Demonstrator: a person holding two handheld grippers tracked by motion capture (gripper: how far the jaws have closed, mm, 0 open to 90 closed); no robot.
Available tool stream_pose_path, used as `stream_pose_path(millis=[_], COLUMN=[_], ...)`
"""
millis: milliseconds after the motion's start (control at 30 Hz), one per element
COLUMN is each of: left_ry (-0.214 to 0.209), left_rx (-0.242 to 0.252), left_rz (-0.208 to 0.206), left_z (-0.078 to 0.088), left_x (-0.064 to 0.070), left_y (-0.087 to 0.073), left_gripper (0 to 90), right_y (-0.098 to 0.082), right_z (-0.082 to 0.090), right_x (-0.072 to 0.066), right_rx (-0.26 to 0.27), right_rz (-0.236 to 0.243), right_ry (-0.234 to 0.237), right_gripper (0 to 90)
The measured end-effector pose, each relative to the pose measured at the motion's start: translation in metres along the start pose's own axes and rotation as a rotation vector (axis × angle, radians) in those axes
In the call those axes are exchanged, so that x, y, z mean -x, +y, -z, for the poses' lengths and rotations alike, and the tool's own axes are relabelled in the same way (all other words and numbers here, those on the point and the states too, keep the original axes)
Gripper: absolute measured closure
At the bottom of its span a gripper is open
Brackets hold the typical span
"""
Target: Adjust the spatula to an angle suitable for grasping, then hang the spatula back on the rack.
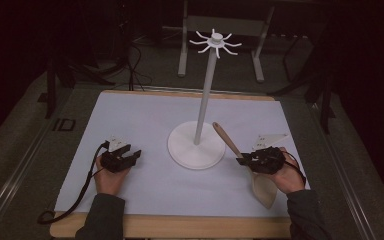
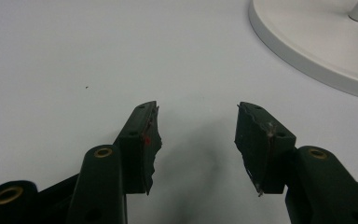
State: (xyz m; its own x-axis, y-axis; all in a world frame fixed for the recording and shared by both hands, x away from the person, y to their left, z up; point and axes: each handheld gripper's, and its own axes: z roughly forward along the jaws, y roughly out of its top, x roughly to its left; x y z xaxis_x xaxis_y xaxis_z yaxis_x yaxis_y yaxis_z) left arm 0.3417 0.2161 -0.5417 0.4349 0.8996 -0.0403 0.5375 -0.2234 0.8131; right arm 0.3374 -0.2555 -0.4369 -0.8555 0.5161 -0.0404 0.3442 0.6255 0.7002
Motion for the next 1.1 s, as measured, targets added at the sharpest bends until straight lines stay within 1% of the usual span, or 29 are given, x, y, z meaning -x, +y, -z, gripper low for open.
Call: stream_pose_path(millis=[267,333,533,1100], left_ry=[0.004,0.002,0.004,0.0], left_rx=[0.002,0.0,0.0,-0.002], left_rz=[-0.001,0.0,0.0,0.001], left_z=[0.0,0.0,0.0,0.0], left_x=[0.0,0.0,0.0,0.0], left_y=[0.0,0.0,0.0,0.0], left_gripper=[49.1,49.1,49.1,49.1], right_y=[-0.001,-0.001,-0.001,0.01], right_z=[0.009,0.011,0.016,0.028], right_x=[0.003,0.004,0.004,0.008], right_rx=[0.028,0.035,0.061,0.138], right_rz=[-0.018,-0.015,-0.025,-0.041], right_ry=[-0.009,-0.011,-0.015,-0.026], right_gripper=[77.9,77.9,78.0,78.0])
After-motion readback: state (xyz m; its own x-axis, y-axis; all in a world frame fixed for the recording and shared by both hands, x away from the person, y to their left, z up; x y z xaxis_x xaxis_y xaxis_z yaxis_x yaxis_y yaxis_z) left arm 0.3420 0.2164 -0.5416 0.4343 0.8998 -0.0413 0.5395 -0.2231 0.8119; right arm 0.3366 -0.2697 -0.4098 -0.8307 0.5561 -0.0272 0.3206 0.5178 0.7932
